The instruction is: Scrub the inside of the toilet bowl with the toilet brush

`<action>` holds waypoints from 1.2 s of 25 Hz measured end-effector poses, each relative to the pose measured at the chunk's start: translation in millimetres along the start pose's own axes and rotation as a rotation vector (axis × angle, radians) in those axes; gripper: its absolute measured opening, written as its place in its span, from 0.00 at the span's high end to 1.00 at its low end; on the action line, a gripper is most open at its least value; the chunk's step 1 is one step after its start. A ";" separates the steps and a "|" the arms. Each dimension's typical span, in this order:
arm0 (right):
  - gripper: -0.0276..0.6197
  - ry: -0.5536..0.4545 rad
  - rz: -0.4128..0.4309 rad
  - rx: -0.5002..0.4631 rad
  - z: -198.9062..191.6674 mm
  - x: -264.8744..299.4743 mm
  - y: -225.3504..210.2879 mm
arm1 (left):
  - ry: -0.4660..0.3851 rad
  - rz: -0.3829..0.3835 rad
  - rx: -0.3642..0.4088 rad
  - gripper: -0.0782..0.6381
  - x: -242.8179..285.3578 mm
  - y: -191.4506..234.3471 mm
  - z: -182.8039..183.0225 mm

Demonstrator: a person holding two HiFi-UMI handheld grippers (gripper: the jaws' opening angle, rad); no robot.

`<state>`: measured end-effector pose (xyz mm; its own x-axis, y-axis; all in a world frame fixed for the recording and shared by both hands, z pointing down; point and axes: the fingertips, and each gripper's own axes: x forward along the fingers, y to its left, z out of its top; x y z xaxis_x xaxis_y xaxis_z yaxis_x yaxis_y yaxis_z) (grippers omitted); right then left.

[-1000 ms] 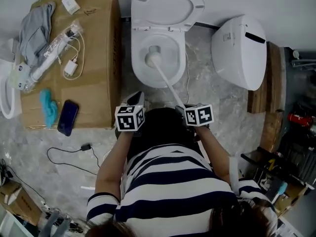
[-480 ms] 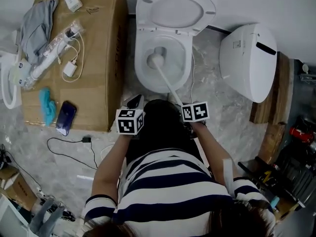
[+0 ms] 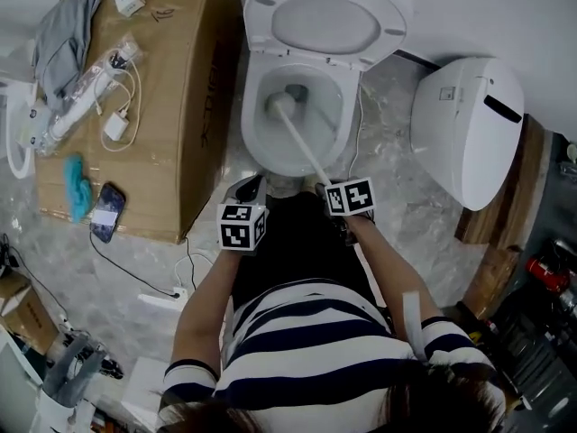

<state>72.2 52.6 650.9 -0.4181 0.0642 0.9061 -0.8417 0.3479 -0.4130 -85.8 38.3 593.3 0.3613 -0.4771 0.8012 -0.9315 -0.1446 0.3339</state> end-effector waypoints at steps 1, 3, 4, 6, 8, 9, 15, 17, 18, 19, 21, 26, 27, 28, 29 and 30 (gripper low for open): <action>0.83 0.007 0.003 -0.012 4.3 1.8 -5.2 | -0.003 0.005 -0.009 0.89 4.2 -2.1 1.9; 0.83 0.016 0.009 -0.034 13.7 5.7 -15.8 | -0.011 0.019 -0.025 0.89 12.2 -5.1 5.8; 0.83 0.019 0.012 -0.041 18.4 7.8 -21.3 | -0.014 0.027 -0.035 0.89 15.7 -6.2 7.4; 0.83 0.025 0.013 -0.054 27.4 11.0 -33.1 | -0.022 0.043 -0.054 0.89 22.1 -7.9 10.8; 0.83 0.028 0.006 -0.071 36.6 12.5 -44.5 | -0.031 0.056 -0.066 0.89 27.7 -9.4 14.9; 0.83 0.029 0.001 -0.081 41.0 12.6 -49.4 | -0.033 0.061 -0.070 0.89 30.0 -9.9 16.7; 0.83 0.036 -0.017 -0.111 51.9 9.7 -70.9 | -0.032 0.095 -0.088 0.89 40.3 -13.9 19.2; 0.83 0.030 -0.018 -0.109 54.1 8.3 -76.3 | -0.032 0.102 -0.087 0.89 43.5 -18.1 21.7; 0.83 0.027 -0.017 -0.105 54.5 7.4 -79.1 | -0.032 0.104 -0.085 0.89 45.2 -21.4 23.3; 0.83 0.026 -0.016 -0.101 54.4 6.3 -82.0 | -0.033 0.105 -0.083 0.89 46.9 -25.2 25.1; 0.83 0.026 -0.017 -0.095 53.6 4.0 -87.6 | -0.035 0.103 -0.077 0.89 50.4 -33.6 30.1; 0.83 0.023 -0.025 -0.076 48.7 -5.1 -101.1 | -0.036 0.092 -0.054 0.89 58.1 -53.9 40.9; 0.83 0.021 -0.028 -0.071 47.3 -6.5 -104.0 | -0.035 0.090 -0.049 0.89 59.6 -56.9 42.4; 0.83 0.021 -0.033 -0.066 45.1 -7.8 -107.0 | -0.034 0.087 -0.045 0.89 60.9 -59.8 43.5; 0.83 0.023 -0.039 -0.059 42.0 -9.1 -109.9 | -0.032 0.082 -0.042 0.89 62.0 -62.5 44.2; 0.83 0.029 -0.046 -0.049 38.3 -10.4 -112.3 | -0.029 0.075 -0.041 0.89 62.8 -64.8 44.7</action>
<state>158.0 -23.0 684.4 -0.3689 0.0742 0.9265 -0.8416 0.3964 -0.3668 -4.7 -21.1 599.8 0.2882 -0.5102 0.8103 -0.9532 -0.0721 0.2936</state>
